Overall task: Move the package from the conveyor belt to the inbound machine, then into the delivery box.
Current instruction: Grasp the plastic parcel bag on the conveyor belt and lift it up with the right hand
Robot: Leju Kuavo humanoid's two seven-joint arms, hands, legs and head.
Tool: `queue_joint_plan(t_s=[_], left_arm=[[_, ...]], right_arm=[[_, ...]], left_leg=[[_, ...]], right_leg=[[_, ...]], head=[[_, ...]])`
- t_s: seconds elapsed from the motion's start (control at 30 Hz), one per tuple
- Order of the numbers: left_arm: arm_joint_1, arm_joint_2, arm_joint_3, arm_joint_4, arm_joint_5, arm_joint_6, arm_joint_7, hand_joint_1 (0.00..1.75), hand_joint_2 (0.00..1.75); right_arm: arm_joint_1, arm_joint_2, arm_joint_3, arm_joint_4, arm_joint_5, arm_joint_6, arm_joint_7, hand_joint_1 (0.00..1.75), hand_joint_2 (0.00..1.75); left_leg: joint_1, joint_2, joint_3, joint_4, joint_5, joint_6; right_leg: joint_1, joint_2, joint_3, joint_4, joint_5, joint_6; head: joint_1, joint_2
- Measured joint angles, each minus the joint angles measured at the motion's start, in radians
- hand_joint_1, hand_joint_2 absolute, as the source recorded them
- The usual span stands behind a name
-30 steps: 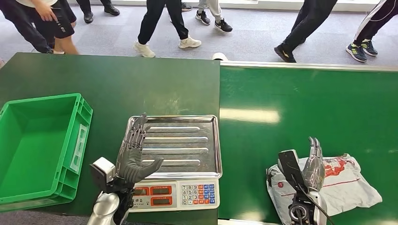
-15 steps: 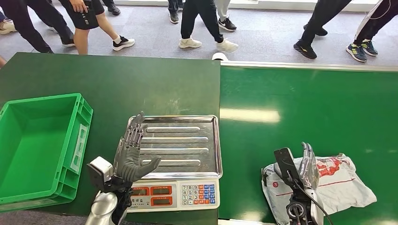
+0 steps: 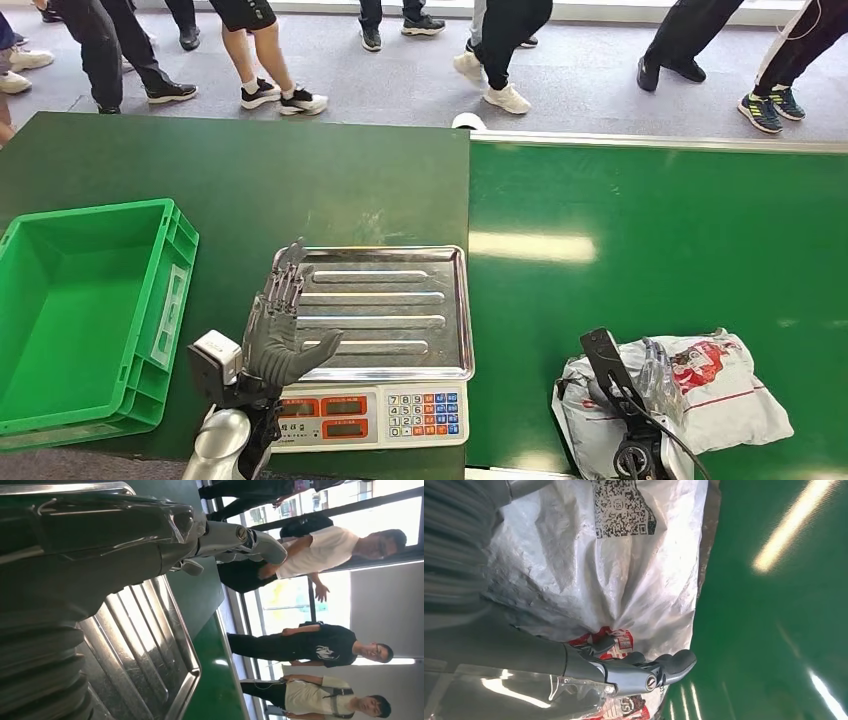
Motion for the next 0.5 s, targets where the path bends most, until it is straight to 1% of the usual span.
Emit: queue_joint_plan(t_s=[0.17,0.2,0.23,0.3,0.33,0.37,0.5], left_arm=[[0.001,0.003,-0.001,0.000,0.008,0.006,0.000,0.00,1.75],[0.002,0.004,-0.001,0.000,0.009,0.008,0.000,0.00,1.75],[0.002,0.004,-0.001,0.000,0.010,0.010,0.000,0.00,1.75],[0.005,0.004,-0.001,0.000,0.011,0.015,-0.002,0.00,1.75],[0.006,0.005,-0.001,0.000,0.012,0.017,-0.004,0.00,1.75],[0.007,0.005,-0.001,0.000,0.012,0.019,-0.006,0.00,1.75],[0.010,0.008,-0.001,0.000,0.013,0.024,-0.010,0.00,1.75]], right_arm=[[-0.003,-0.004,0.001,0.012,0.001,0.009,0.003,0.01,1.75],[-0.004,-0.005,0.002,0.014,0.001,0.011,0.004,0.18,1.75],[-0.005,-0.005,0.003,0.017,0.002,0.013,0.005,0.58,1.75],[-0.008,-0.006,0.005,0.024,0.003,0.019,0.007,1.44,1.75],[-0.010,-0.006,0.006,0.028,0.003,0.021,0.007,1.71,1.75],[-0.013,-0.006,0.008,0.033,0.004,0.022,0.007,1.75,1.75],[-0.028,-0.011,0.010,0.053,0.000,0.024,-0.003,1.75,1.75]], left_leg=[[0.000,0.000,0.001,0.000,0.000,0.000],[0.000,0.000,0.001,0.000,0.000,0.000],[0.000,0.000,0.002,0.000,0.000,0.000],[0.000,0.000,0.002,0.000,0.000,0.000],[0.000,0.000,0.002,0.000,0.000,0.000],[0.000,0.000,0.003,0.000,0.000,0.000],[0.000,0.000,0.004,0.000,0.000,0.000]], right_leg=[[0.000,0.000,0.001,0.000,0.000,0.000],[0.000,0.000,0.002,0.000,0.000,0.000],[0.000,0.000,0.002,0.000,0.000,0.000],[0.000,0.000,0.003,0.000,0.000,0.000],[0.000,0.000,0.003,0.000,0.000,0.000],[0.000,0.000,0.003,0.000,0.000,0.000],[0.000,0.000,0.005,0.000,0.000,0.000]], head=[[0.000,0.000],[0.000,0.000],[0.000,0.000],[0.000,0.000],[0.000,0.000],[0.000,0.000],[0.000,0.000]])
